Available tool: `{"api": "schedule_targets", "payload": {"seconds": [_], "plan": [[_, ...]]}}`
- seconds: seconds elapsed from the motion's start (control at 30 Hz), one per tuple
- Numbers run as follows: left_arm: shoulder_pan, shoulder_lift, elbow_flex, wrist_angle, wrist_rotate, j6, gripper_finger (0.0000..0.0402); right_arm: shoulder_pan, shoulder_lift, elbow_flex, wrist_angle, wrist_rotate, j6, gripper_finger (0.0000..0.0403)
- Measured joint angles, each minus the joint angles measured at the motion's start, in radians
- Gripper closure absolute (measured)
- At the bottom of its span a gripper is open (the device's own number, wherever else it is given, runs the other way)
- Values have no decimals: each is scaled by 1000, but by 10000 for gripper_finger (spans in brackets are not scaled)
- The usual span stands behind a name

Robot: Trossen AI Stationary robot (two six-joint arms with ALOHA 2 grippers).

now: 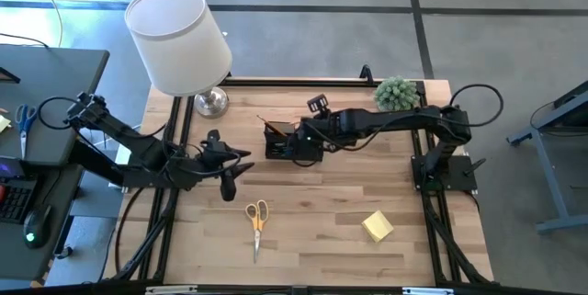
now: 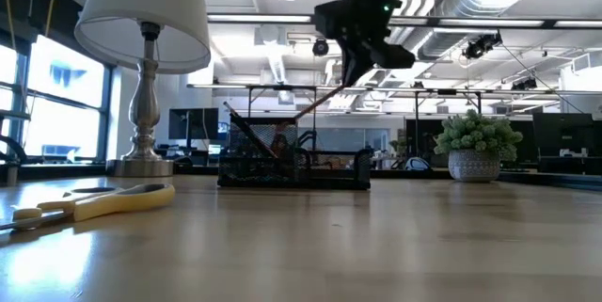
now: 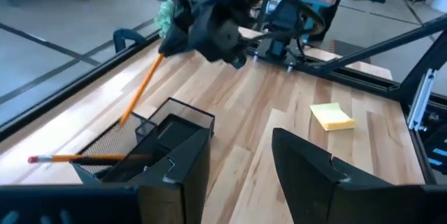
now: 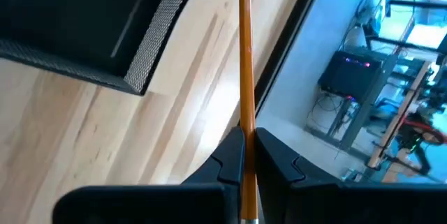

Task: Pick and place office supplies into organizer
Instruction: Put the orange pencil into the desk organizer

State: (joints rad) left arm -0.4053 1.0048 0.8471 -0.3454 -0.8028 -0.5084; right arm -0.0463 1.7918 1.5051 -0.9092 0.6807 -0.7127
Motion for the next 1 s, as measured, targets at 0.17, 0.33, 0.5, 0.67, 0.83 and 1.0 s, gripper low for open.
{"api": "schedule_targets", "payload": {"seconds": [0.17,0.33,0.5,0.67,0.83,1.0], "plan": [[0,-19,0,-8,0,29,259,2,11,1,36,19,-109,392],[0,-20,0,-6,-1,33,259,10,10,1,101,19,-262,392],[0,-20,0,-6,2,33,259,22,10,1,161,0,-370,392],[0,-20,0,-4,2,33,259,29,18,2,184,-3,-401,392],[0,-20,0,-2,2,32,259,29,68,2,174,27,-438,391],[0,-20,0,-2,6,32,259,29,113,3,206,53,-476,391]]}}
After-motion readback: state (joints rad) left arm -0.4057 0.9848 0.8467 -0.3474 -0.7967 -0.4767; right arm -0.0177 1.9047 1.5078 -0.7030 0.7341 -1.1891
